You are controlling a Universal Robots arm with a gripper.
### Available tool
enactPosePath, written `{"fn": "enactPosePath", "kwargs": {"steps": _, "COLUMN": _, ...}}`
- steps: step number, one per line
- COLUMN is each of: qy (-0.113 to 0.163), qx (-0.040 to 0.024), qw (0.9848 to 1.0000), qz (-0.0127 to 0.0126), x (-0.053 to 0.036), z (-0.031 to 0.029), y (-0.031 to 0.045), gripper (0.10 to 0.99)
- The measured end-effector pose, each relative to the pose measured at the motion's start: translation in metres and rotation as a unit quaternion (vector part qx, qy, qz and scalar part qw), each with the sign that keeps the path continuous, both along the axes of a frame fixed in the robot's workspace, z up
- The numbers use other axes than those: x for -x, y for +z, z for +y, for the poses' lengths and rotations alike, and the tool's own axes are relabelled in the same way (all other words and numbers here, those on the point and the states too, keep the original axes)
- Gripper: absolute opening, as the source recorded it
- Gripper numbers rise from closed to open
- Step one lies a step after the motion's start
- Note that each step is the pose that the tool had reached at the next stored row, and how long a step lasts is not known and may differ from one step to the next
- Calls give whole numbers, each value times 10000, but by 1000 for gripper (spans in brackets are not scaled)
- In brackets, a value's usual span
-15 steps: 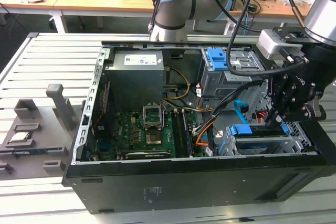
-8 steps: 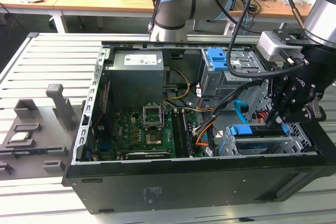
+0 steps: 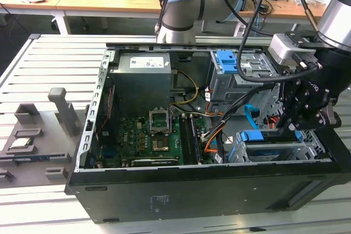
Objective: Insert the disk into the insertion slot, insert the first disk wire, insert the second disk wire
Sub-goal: 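Insert the first disk wire, then insert the second disk wire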
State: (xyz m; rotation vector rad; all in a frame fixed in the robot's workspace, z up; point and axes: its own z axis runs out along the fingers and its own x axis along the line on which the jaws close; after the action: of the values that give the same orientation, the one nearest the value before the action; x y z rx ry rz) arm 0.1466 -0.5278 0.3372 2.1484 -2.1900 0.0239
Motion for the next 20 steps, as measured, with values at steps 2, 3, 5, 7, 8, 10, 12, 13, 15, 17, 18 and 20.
{"fn": "enactPosePath", "kwargs": {"steps": 2, "qy": 0, "qx": -1, "qw": 10000, "qz": 0, "x": 0, "z": 2, "y": 68, "gripper": 243}}
{"fn": "enactPosePath", "kwargs": {"steps": 3, "qy": 0, "qx": 0, "qw": 10000, "qz": 0, "x": 0, "z": 5, "y": 123, "gripper": 243}}
{"fn": "enactPosePath", "kwargs": {"steps": 5, "qy": 0, "qx": 0, "qw": 10000, "qz": 0, "x": 1, "z": 34, "y": 225, "gripper": 227}}
{"fn": "enactPosePath", "kwargs": {"steps": 7, "qy": 0, "qx": -1, "qw": 10000, "qz": 0, "x": 0, "z": 49, "y": 285, "gripper": 161}}
{"fn": "enactPosePath", "kwargs": {"steps": 8, "qy": 0, "qx": -1, "qw": 10000, "qz": 0, "x": 0, "z": 56, "y": 319, "gripper": 106}}
{"fn": "enactPosePath", "kwargs": {"steps": 10, "qy": 0, "qx": -1, "qw": 10000, "qz": 0, "x": 0, "z": 62, "y": 415, "gripper": 106}}
{"fn": "enactPosePath", "kwargs": {"steps": 12, "qy": 0, "qx": -2, "qw": 10000, "qz": 0, "x": 0, "z": 62, "y": 418, "gripper": 106}}
{"fn": "enactPosePath", "kwargs": {"steps": 13, "qy": 0, "qx": -1, "qw": 10000, "qz": 0, "x": 0, "z": 62, "y": 419, "gripper": 106}}
{"fn": "enactPosePath", "kwargs": {"steps": 15, "qy": 0, "qx": -1, "qw": 10000, "qz": 0, "x": 0, "z": 62, "y": 420, "gripper": 106}}
{"fn": "enactPosePath", "kwargs": {"steps": 17, "qy": 0, "qx": -1, "qw": 10000, "qz": 0, "x": 0, "z": 62, "y": 420, "gripper": 106}}
{"fn": "enactPosePath", "kwargs": {"steps": 18, "qy": 0, "qx": -1, "qw": 10000, "qz": 0, "x": 0, "z": 62, "y": 420, "gripper": 106}}
{"fn": "enactPosePath", "kwargs": {"steps": 20, "qy": 0, "qx": -1, "qw": 10000, "qz": 0, "x": 0, "z": 62, "y": 420, "gripper": 235}}
